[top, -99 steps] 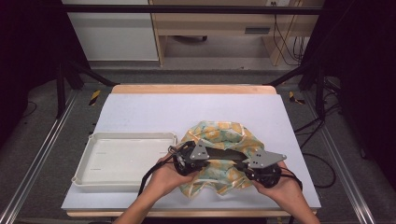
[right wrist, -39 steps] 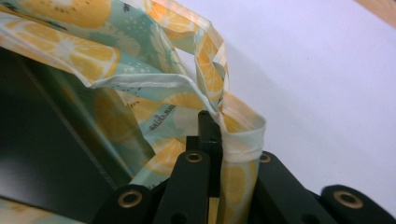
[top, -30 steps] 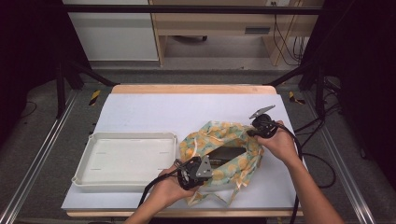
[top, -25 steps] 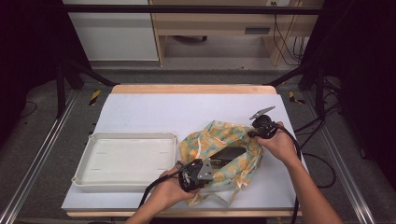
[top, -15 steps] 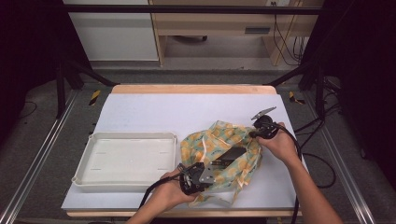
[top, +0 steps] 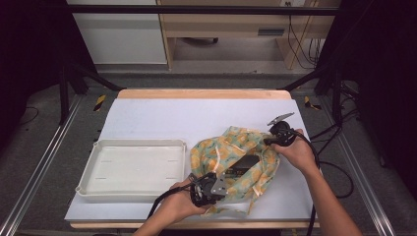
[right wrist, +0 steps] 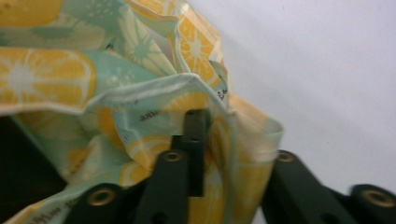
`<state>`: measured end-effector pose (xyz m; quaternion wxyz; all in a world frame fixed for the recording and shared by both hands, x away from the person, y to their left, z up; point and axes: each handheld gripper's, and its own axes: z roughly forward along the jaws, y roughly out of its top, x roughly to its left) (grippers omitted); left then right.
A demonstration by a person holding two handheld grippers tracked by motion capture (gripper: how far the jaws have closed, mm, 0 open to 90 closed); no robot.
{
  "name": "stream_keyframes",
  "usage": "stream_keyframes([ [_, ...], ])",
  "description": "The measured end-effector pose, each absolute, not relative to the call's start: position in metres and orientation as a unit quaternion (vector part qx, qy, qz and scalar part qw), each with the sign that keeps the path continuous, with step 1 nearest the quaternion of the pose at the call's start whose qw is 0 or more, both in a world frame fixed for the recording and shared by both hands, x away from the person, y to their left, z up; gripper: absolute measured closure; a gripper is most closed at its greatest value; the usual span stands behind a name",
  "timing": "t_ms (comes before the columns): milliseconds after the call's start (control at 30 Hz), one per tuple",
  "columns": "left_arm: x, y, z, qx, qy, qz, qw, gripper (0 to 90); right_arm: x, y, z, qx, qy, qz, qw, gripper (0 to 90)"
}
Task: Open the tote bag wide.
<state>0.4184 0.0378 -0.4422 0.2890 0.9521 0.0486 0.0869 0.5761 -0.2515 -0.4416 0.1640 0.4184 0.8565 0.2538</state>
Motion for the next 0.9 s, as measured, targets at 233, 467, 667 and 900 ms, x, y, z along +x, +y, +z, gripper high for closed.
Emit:
stream_keyframes([
  [233, 0.419, 0.040, -0.438, 0.945, 0.062, 0.098, 0.304, 78.5, 0.548, -0.250, -0.416, 0.388, 0.854, 0.291, 0.187, 41.1],
  [467, 0.420, 0.042, -0.433, 0.941, 0.066, 0.101, 0.315, 68.6, 0.503, -0.254, -0.389, 0.362, 0.839, 0.338, 0.225, 40.9],
  [667, 0.416, 0.038, -0.436, 0.946, 0.052, 0.086, 0.308, 75.3, 0.466, -0.226, -0.391, 0.310, 0.852, 0.364, 0.214, 64.9],
  [900, 0.417, 0.042, -0.434, 0.947, 0.051, 0.078, 0.306, 79.7, 0.445, -0.191, -0.418, 0.267, 0.888, 0.329, 0.181, 79.2],
])
